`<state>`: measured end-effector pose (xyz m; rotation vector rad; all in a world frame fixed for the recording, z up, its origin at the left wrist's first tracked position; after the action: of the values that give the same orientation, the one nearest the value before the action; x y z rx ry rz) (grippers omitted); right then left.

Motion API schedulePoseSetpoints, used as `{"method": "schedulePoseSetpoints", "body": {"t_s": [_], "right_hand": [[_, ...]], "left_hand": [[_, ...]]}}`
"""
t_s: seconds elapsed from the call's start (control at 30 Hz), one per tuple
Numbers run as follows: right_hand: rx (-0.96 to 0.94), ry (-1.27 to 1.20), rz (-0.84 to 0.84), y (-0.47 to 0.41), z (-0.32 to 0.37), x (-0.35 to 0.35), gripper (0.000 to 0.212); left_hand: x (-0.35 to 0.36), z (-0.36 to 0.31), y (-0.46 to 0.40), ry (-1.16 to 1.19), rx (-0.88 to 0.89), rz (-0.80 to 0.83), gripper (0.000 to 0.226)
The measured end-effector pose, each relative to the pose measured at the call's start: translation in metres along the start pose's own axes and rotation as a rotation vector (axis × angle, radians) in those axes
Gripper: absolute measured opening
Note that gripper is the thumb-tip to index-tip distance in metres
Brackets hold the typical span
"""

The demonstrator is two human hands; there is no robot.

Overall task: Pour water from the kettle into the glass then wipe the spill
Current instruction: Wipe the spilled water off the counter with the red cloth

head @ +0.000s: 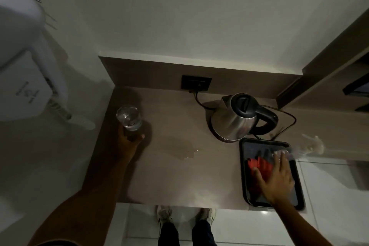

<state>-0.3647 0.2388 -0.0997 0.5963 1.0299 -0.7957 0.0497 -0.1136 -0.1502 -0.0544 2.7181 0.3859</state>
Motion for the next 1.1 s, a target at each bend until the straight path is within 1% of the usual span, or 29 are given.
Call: {"method": "schedulePoseSetpoints", "body": {"t_s": [0.03,0.1,0.17,0.23,0.33,0.43,0.5,0.53,0.6,0.63,0.73,0.83,0.93,1.0,1.1], "right_hand": [[0.007,0.097,0.060,0.000,-0.016,0.008,0.110],[-0.034,0.237,0.143,-0.003,-0.037,0.023,0.112],[-0.068,0.299,0.221,-0.005,-0.048,0.037,0.114],[-0.070,0.298,0.258,-0.003,-0.050,0.046,0.114],[-0.117,0.267,0.233,-0.001,-0.043,0.049,0.101],[-0.180,0.242,0.227,0.001,-0.034,0.050,0.084],[-0.160,0.213,0.213,0.001,-0.032,0.047,0.068],[-0.135,0.181,0.191,-0.001,-0.033,0.043,0.064],[-0.093,0.102,0.133,-0.002,-0.032,0.032,0.066],[-0.096,0.064,0.101,-0.002,-0.029,0.027,0.068],[-0.260,0.001,0.044,0.008,0.008,0.022,0.071],[-0.395,-0.019,0.082,0.020,0.064,0.031,0.062],[-0.459,-0.118,0.138,0.026,0.115,0.050,0.054],[-0.514,-0.179,0.141,0.027,0.146,0.066,0.050],[-0.534,-0.170,0.146,0.014,0.180,0.089,0.050]], "left_hand": [[-0.001,0.001,0.005,-0.044,0.005,0.014,0.095],[0.000,0.004,0.019,-0.102,-0.002,0.043,0.096],[-0.001,0.007,0.032,-0.177,-0.003,0.048,0.096],[-0.003,0.013,0.041,-0.312,0.009,0.070,0.098],[-0.004,0.022,0.053,-0.538,0.089,0.153,0.099],[0.002,0.027,0.065,-0.688,0.231,0.255,0.098],[0.007,0.028,0.071,-0.802,0.316,0.305,0.103],[0.009,0.029,0.073,-0.851,0.350,0.319,0.110],[0.012,0.032,0.073,-0.925,0.410,0.340,0.125],[0.013,0.033,0.074,-0.959,0.440,0.346,0.126],[0.011,0.036,0.075,-1.055,0.532,0.339,0.117],[0.004,0.042,0.074,-1.137,0.592,0.353,0.108],[-0.010,0.055,0.066,-1.146,0.598,0.367,0.106],[-0.018,0.064,0.060,-1.143,0.613,0.377,0.107],[-0.022,0.071,0.057,-1.079,0.636,0.387,0.104]]}}
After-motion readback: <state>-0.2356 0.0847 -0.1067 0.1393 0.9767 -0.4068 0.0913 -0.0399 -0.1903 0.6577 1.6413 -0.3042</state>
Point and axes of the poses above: each hand's wrist, its own y-axis away from the middle knuckle, its own x-axis out of the palm, z = x × y, the point moved 9 cm from there along -y, towards the middle knuckle, and after that the axes turned 4 degrees about -z, right-handed, at the moved point
